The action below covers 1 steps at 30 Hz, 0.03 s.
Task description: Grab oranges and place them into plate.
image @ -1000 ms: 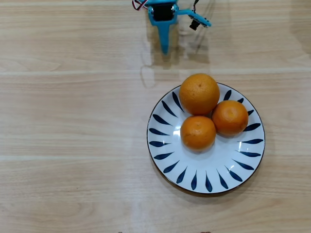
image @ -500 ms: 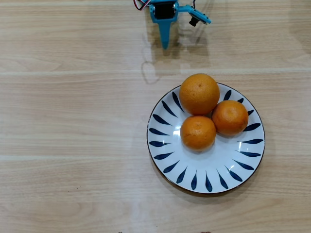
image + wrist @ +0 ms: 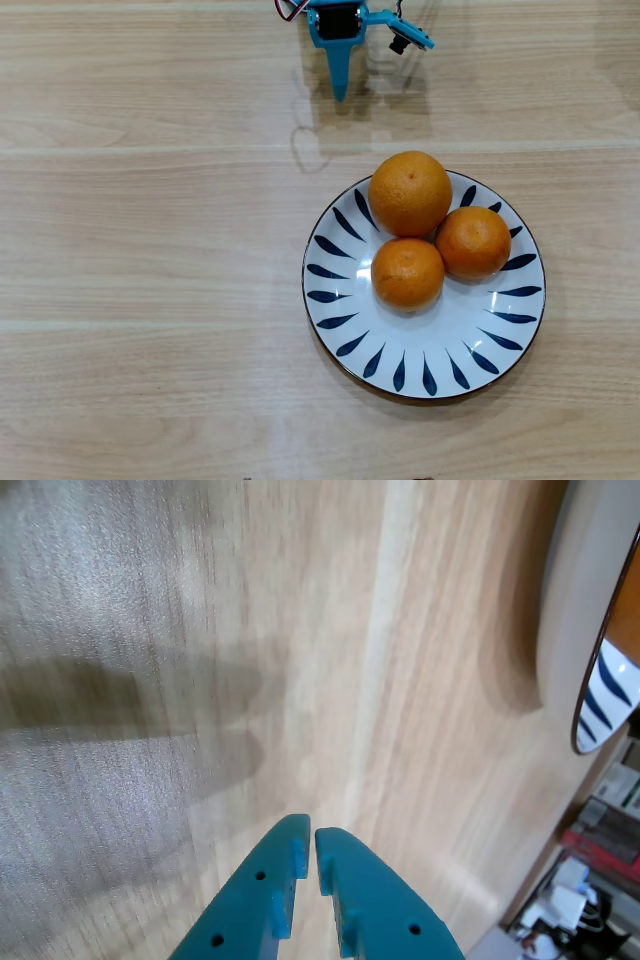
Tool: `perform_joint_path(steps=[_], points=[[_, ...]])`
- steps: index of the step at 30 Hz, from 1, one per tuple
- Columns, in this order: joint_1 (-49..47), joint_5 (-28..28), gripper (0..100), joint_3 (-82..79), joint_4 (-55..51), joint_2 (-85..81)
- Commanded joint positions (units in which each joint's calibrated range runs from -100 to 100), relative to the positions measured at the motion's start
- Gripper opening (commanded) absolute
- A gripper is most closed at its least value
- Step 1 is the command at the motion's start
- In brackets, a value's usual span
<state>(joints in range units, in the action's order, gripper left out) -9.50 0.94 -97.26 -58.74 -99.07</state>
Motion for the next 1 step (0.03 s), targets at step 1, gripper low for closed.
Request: perform_joint_path(steps=[1], points=[[0.22,-0.1,2,-0.21,0.08,-0.59]])
